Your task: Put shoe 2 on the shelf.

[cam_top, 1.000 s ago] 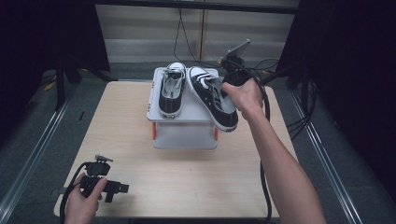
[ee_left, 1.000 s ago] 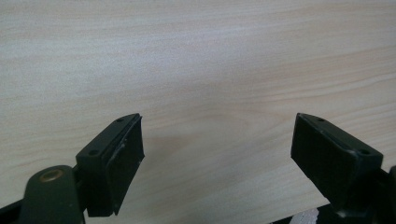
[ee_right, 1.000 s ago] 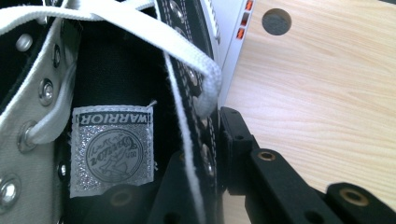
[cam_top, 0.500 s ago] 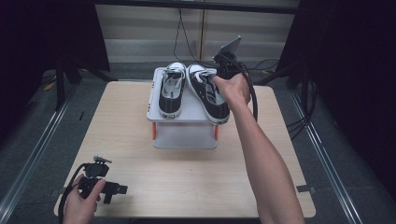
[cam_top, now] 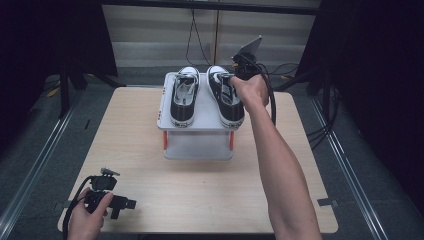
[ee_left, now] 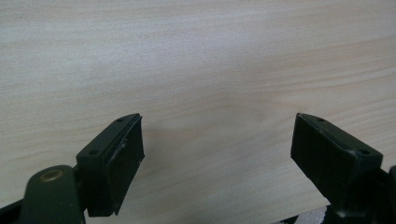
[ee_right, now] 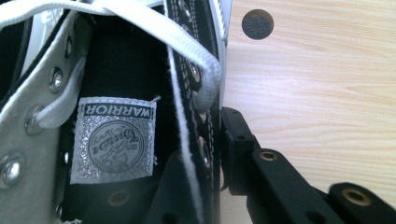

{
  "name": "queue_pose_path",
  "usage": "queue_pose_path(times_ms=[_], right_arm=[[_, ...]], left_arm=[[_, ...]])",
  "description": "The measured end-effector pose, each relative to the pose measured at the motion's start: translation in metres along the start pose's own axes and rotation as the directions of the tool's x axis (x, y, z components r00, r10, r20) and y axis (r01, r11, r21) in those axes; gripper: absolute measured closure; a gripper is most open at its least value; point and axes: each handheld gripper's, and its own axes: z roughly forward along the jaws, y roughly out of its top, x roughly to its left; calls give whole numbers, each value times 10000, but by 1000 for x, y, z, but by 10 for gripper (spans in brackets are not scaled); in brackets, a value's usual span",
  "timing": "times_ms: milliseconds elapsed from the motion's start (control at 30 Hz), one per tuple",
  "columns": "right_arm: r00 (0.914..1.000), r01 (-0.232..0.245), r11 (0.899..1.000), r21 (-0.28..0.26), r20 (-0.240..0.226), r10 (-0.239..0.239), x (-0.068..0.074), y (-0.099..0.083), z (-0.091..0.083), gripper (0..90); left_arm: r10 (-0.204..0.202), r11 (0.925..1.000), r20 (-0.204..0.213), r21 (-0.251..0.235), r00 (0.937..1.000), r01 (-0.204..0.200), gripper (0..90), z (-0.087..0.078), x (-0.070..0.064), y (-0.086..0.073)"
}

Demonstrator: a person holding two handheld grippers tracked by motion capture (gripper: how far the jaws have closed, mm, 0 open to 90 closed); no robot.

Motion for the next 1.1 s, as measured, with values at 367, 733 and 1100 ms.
queue_pose_path(times_ms=[367, 733, 1100], right_arm=[[10000, 26, 9999, 122, -35, -25, 12, 4, 8, 858], [9999, -87, 9998, 187, -107, 89, 16, 5, 10, 829], [9972, -36, 9998, 172, -751, 49, 26, -4, 2, 771]], left_arm=[[5, 10000, 9, 42, 10000, -5, 170, 0, 2, -1], [47, 10000, 10, 76, 10000, -47, 169, 1, 0, 0], [115, 9998, 20, 138, 9999, -116, 170, 2, -3, 1]])
